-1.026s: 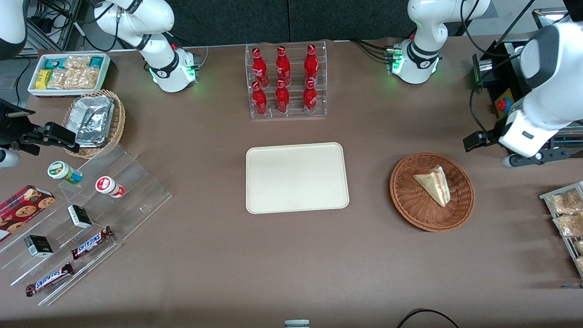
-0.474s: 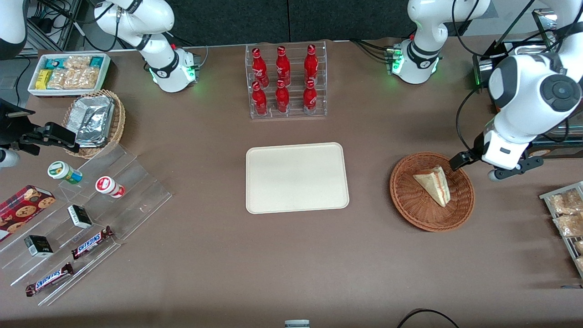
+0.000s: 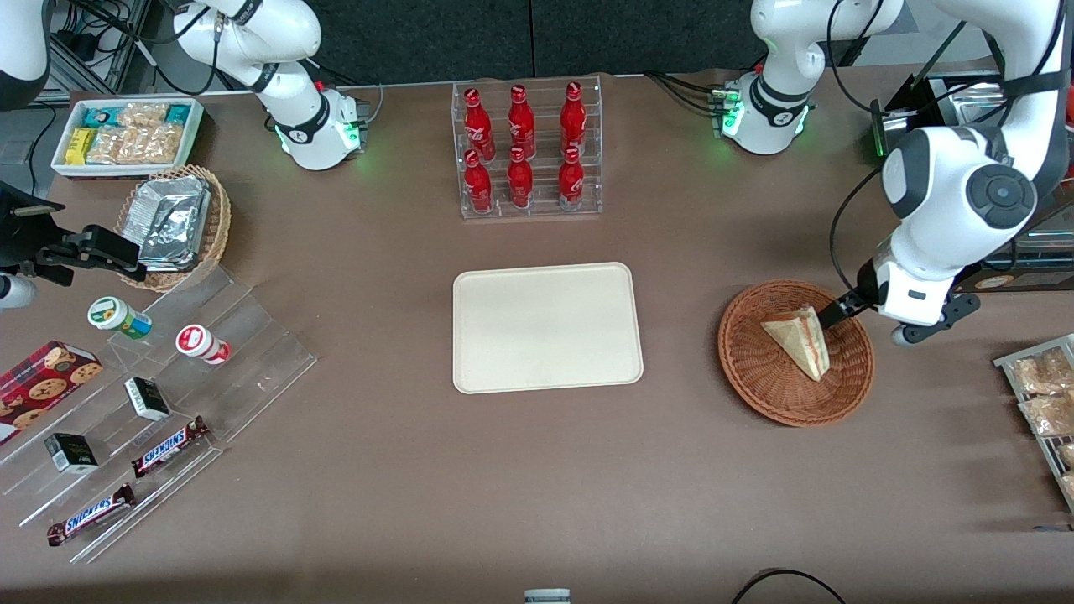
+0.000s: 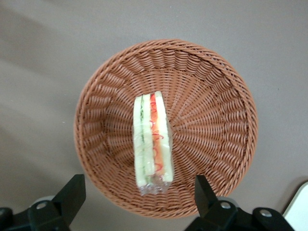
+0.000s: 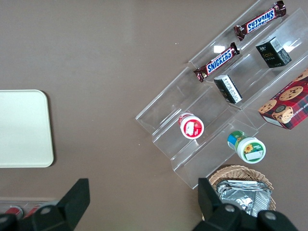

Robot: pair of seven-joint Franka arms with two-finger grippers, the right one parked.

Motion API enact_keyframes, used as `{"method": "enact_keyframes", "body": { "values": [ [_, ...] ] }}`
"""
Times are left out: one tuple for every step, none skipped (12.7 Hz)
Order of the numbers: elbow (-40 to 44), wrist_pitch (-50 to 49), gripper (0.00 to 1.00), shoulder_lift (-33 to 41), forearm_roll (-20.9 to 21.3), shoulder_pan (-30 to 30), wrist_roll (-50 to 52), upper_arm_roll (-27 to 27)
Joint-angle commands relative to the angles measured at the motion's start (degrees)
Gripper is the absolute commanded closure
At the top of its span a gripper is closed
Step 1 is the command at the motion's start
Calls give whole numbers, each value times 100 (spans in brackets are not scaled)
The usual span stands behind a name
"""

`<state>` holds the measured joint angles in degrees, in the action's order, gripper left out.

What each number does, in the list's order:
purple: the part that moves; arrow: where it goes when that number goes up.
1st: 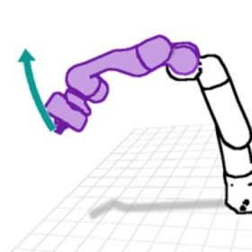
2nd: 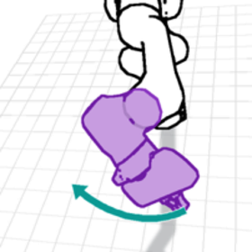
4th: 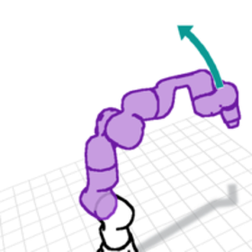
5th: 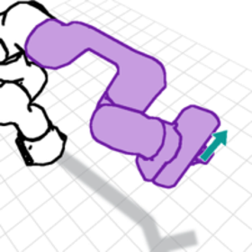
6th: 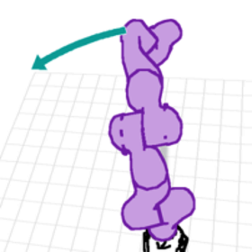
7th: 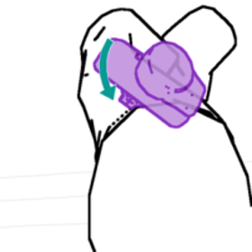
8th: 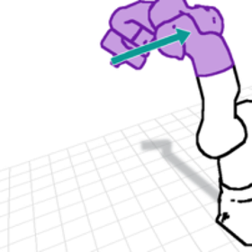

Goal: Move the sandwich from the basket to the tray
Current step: 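Lower the open left gripper over the wrapped sandwich in the basket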

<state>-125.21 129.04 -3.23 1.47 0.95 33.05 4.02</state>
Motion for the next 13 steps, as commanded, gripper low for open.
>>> {"method": "enact_keyframes", "body": {
  "values": [
    [-21,349,0,-273,-68,-147,525,-15],
    [-30,402,0,-370,-68,-165,553,-15],
    [-30,446,0,-449,-112,-165,562,-15],
    [-30,507,0,-528,-182,-165,562,-15],
    [-30,517,0,-607,-182,-165,562,-24],
    [-47,534,0,-678,-182,-165,562,-24],
    [-82,552,0,-722,-182,-165,553,-24],
    [-117,613,0,-775,-182,-157,553,-24],
    [-135,666,0,-854,-182,-148,562,-24],
    [-161,692,0,-898,-182,-139,562,-33],
    [-179,719,0,-942,-182,-130,562,-33],
    [-196,728,0,-986,-182,-130,579,-33],
    [-205,736,0,-1038,-182,-130,597,-33]
  ]
}}
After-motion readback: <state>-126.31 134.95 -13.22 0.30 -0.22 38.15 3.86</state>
